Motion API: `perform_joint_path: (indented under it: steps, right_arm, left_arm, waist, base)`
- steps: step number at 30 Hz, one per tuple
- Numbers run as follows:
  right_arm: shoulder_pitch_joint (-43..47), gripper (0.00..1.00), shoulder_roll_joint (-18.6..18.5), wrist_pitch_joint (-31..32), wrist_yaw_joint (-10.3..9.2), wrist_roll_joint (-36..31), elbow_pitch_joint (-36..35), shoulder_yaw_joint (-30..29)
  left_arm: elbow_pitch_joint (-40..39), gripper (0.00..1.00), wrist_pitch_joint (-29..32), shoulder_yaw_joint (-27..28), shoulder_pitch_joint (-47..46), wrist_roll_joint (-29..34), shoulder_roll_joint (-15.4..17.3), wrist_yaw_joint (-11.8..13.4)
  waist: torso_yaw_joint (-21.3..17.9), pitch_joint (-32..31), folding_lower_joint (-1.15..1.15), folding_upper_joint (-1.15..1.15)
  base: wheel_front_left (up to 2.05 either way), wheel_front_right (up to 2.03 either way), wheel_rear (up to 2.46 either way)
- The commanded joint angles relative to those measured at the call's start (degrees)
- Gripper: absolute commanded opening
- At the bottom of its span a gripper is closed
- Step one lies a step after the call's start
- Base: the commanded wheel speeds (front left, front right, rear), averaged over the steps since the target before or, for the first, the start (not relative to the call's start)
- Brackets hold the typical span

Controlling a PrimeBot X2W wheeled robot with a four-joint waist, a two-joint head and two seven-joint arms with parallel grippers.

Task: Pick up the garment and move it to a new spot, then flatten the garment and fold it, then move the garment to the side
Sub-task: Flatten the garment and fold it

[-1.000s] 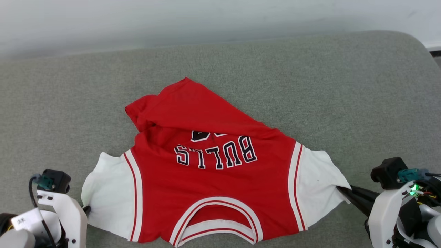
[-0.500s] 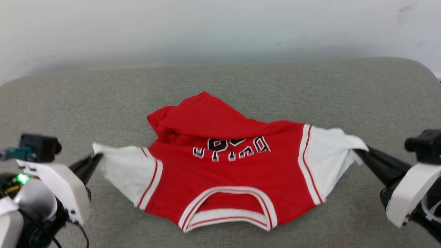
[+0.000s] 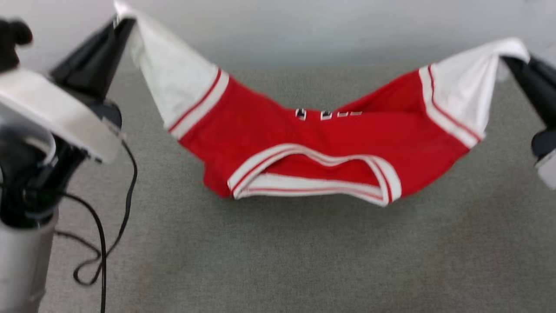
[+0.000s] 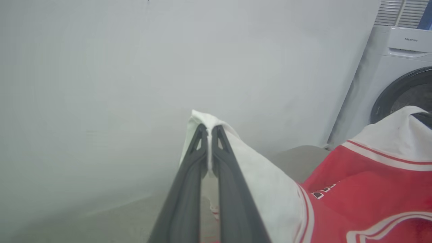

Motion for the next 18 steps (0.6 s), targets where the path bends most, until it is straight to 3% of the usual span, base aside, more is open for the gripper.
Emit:
perform_joint_path:
  steps: [1, 10, 18]
  right_arm:
    - [-2.99, 0.0, 0.65, 0.46, -0.06, -0.52, 0.2, -0.53]
    - [-25.0, 0.0, 2.74, 2.89, -0.06, -3.05, 6.38, -1.01]
    - [-46.74, 0.0, 4.33, 1.07, -0.06, -6.77, 18.0, 0.89]
  left_arm:
    - [0.96, 0.0, -0.56, -0.36, -3.36, 0.6, -0.61, -0.31]
    - [10.93, 0.0, -0.86, -2.57, -27.82, 3.47, -3.87, -0.63]
    - [22.42, 0.0, -3.66, -4.2, -49.07, 7.34, -5.58, -1.34]
  waist:
    - [-0.05, 2.77, 0.0, 0.0]
    - [-0.37, 14.82, 0.0, 0.0]
    - [-0.38, 22.84, 0.0, 0.0]
  base:
    - [0.0, 0.0, 0.0]
    - [0.0, 0.0, 0.0]
    - [0.0, 0.0, 0.0]
